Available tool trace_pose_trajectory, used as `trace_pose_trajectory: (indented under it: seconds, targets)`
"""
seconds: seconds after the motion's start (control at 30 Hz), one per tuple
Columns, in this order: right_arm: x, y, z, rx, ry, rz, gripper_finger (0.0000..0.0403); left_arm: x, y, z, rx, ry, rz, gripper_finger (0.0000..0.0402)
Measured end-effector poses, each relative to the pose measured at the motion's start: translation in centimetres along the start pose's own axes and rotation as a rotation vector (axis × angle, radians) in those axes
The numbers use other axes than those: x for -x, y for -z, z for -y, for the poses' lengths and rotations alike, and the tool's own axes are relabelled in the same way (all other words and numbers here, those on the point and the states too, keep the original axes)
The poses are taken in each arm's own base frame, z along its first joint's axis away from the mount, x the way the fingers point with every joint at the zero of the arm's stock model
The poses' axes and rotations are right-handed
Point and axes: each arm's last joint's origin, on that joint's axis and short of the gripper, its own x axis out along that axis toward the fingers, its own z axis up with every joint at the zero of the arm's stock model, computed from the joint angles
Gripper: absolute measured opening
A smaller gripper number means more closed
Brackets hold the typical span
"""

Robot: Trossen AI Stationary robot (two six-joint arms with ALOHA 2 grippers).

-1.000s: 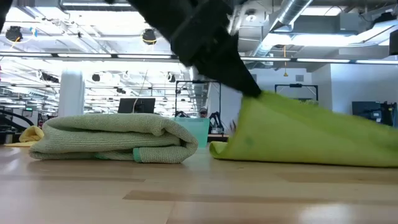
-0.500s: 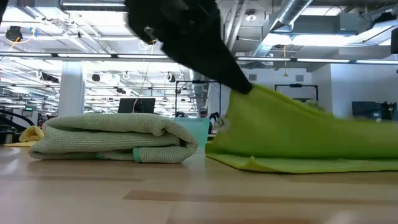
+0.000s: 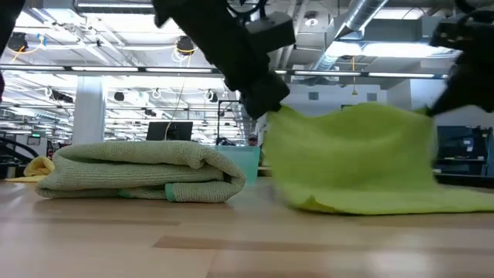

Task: Fold microfiber towels
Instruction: Fold the light green microfiber cloth

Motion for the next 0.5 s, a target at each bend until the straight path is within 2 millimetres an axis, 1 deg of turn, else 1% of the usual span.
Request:
trace_pose_trajectory:
  seconds: [0.1,0.17,0.23,0.33,0.4,0.5]
  targets:
    - [-0.7,-0.6,0.6,-0.021,0.068,0.04,0.0004,-1.6,-0.5,-2.0,0.008,0.012,0.067,0.0]
    - [-1.0,-0.8,0.6,-0.032,0.082,0.028,0.0005,-2.6,-0.5,-2.6,0.009,0.089,0.137,0.0]
    - [-1.1,-0.5,0.4,-0.015,0.069,-0.002,0.0006,-3.3,0.1,-2.7,0.009,0.156,0.176,0.0]
    - [-1.0,0.5,-0.3,0.035,0.002,-0.062,0.0005,-3.5,1.4,-2.1,0.006,0.225,0.183,0.0]
    - [-0.6,1.2,-0.8,0.064,-0.06,-0.072,0.0006,-3.0,2.3,-1.2,0.002,0.267,0.174,0.0]
    - [0.5,2.1,-1.3,0.114,-0.147,-0.055,0.0006,-1.8,3.3,0.5,-0.018,0.314,0.163,0.0]
